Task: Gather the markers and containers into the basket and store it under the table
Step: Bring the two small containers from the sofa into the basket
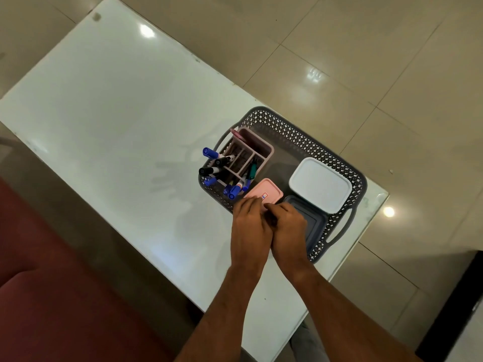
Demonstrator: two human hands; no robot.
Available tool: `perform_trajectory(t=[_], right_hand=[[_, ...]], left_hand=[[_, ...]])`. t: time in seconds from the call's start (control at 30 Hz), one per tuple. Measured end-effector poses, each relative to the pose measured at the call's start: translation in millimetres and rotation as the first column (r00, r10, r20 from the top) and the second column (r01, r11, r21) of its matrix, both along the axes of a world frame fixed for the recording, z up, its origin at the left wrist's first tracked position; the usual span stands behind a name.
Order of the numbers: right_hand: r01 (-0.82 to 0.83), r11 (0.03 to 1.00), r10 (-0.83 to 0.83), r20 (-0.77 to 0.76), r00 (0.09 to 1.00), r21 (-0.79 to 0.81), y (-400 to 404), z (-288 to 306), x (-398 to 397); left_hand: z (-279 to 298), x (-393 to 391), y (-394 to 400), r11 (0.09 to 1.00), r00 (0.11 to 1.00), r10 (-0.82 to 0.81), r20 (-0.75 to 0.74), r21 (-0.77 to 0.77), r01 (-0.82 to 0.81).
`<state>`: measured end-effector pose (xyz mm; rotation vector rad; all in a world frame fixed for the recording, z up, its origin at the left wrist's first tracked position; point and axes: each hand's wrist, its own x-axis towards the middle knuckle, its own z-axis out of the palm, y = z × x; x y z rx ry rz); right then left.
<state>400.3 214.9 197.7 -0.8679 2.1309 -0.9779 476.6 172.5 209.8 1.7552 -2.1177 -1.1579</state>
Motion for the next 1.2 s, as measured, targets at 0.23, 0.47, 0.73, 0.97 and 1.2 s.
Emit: perform_trajectory(t=[0.23,0.47,0.73,0.97,1.2], right_hand=[[-0.147,0.989,0.14,-0.206,0.968,-0.017,1,2,-10],[-0.193,0.979,0.169,-0.268,0.948,-0.066,1,6,-23],[0.013,0.976,-0.098,-0.38,0.92,-0.22,6,24,-48],[0.175,0.948,-0.276,-0.415,0.867,-0.266,19,30,-70],[0.38,0.906,-0.423,-0.351,0.835,-0.188,35,24,-73]], left_hand=[[0,-8,12,0.991,0.989,0.132,-0.058,-0.02,-0.134],[5,-8,14,0.969,0.98,0.17,-0.101,-0.162,-0.184],[44,-12,-27,0.836,0.976,-0.07,-0.204,-0.546,-0.054],[73,-24,-123,0.811,0.972,-0.124,-0.202,-0.585,-0.018],[60,-19,-179,0.992,0.997,0.018,-0.074,-0.12,-0.027]])
